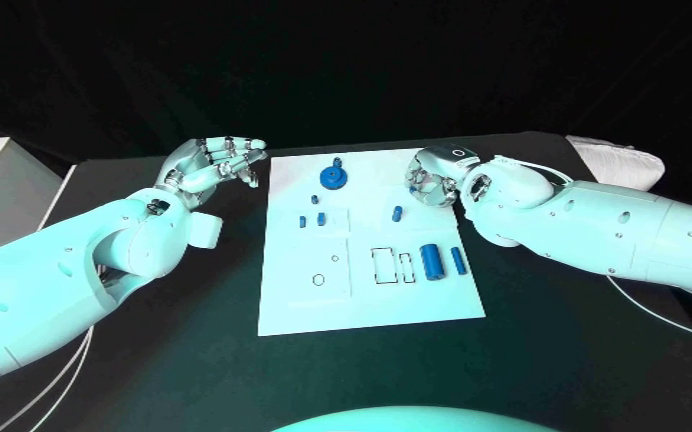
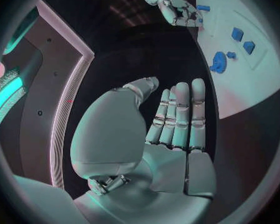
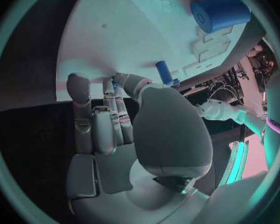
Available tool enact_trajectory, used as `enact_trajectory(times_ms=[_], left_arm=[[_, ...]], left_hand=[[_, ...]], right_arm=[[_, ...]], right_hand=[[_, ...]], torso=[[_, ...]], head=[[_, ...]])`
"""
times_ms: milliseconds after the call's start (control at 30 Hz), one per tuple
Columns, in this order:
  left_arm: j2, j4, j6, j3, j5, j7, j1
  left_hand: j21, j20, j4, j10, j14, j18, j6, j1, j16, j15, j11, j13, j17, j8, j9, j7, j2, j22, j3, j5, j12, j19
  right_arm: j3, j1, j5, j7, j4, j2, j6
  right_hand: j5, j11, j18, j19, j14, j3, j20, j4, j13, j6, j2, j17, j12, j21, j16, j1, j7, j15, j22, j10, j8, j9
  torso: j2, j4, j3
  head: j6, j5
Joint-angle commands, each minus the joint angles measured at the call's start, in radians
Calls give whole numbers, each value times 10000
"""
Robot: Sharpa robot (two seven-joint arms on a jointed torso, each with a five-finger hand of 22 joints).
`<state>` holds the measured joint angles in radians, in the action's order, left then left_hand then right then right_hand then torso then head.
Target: Assemble the parts on the task board
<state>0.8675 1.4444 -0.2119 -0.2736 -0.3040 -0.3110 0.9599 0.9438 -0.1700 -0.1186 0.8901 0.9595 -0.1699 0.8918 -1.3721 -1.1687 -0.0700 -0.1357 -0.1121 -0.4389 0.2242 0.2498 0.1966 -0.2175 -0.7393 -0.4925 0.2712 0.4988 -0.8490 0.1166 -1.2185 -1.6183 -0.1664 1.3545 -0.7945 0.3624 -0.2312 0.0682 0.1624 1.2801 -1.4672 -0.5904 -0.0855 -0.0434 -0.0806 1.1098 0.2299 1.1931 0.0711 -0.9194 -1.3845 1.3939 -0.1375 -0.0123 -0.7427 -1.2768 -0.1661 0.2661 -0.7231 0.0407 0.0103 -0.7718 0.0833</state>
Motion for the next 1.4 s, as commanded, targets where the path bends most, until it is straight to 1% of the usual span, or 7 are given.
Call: enact_trajectory(times_ms=[33, 133, 200, 567, 900, 1067, 1400], left_arm=[[-2, 34, 140, -10, 58, -68, -1], [0, 35, 129, -10, 46, -61, -1], [2, 34, 130, -10, 40, -58, -1], [29, 39, 198, -10, 30, -79, -2], [42, 28, 171, -10, 29, -82, -10], [44, 7, 148, -10, 29, -88, -25], [52, -11, 106, -10, 29, -97, -44]], left_hand=[[-30, 5, -15, -64, 85, -150, 21, 5, 51, 4, -24, 12, 9, -16, 2, -8, 38, 9, 53, -34, 57, -46], [-37, 6, -18, -66, 86, -150, 28, -3, 52, 5, -23, 13, 11, -11, 4, -9, 46, 15, 57, -33, 58, -52], [-37, 6, -18, -66, 86, -150, 28, -3, 52, 5, -23, 13, 11, -11, 4, -9, 46, 15, 57, -33, 58, -52], [-69, 13, -9, -89, 90, -150, 50, -53, 57, 10, -19, 21, 20, 5, 10, -20, 46, 44, 89, -33, 58, -83], [-81, 16, -6, -105, 90, -150, 60, -73, 60, 12, -19, 26, 25, 12, 12, -24, 50, 55, 99, -32, 55, -95], [-88, 18, -4, -116, 90, -150, 63, -85, 62, 13, -19, 30, 27, 15, 13, -25, 50, 61, 106, -32, 51, -101], [-102, 20, -2, -140, 90, -149, 67, -102, 66, 13, -22, 37, 32, 20, 14, -26, 49, 73, 119, -32, 43, -112]], right_arm=[[27, 52, -325, -123, -17, 96, -316], [31, 76, -421, -241, -65, 152, -330], [34, 101, -488, -315, -92, 192, -356], [42, 183, -662, -519, 44, 195, -330], [33, 208, -545, -666, 342, 6, 805], [-25, 203, -292, -640, 508, -134, 1427], [-209, 77, 300, -479, 1020, -572, 1794]], right_hand=[[63, -66, -113, -6, -364, -93, 77, 28, -53, 128, -158, 0, 77, -89, -52, 100, 38, -88, -59, -175, -97, 64], [68, -90, -150, 59, -370, -136, 93, 61, -75, 182, -238, 30, 80, -267, -79, 122, 54, -106, -286, -249, -142, 106], [66, -103, -325, 404, -397, -144, 99, 80, -91, 206, -263, 168, 82, -1026, -155, 114, 62, -113, -1245, -295, -168, 133], [-12, -140, -326, 415, -393, -143, 116, 114, -126, 327, -286, 145, 58, -1099, -169, 46, 111, -136, -1320, -381, -284, 237], [-84, -178, -343, 438, -404, -319, 155, 187, -173, 345, -429, 207, 43, -1247, -224, 57, 144, -176, -1511, -516, -376, 358], [-49, -182, -356, 460, -413, -372, 161, 211, -181, 343, -439, 245, 33, -1314, -249, 57, 146, -180, -1596, -535, -394, 385], [-12, -183, -363, 468, -419, -413, 166, 236, -186, 342, -435, 271, 21, -1352, -268, 54, 147, -183, -1644, -547, -411, 412]], torso=[[-5, 7, 1], [2, 4, 3], [1, 7, 4], [10, -9, -3], [26, -4, -1], [20, -9, 1], [23, -25, -16]], head=[[-15, 7], [-29, -7], [-45, -12], [-77, -25], [-42, 4], [-10, 9], [7, 12]])
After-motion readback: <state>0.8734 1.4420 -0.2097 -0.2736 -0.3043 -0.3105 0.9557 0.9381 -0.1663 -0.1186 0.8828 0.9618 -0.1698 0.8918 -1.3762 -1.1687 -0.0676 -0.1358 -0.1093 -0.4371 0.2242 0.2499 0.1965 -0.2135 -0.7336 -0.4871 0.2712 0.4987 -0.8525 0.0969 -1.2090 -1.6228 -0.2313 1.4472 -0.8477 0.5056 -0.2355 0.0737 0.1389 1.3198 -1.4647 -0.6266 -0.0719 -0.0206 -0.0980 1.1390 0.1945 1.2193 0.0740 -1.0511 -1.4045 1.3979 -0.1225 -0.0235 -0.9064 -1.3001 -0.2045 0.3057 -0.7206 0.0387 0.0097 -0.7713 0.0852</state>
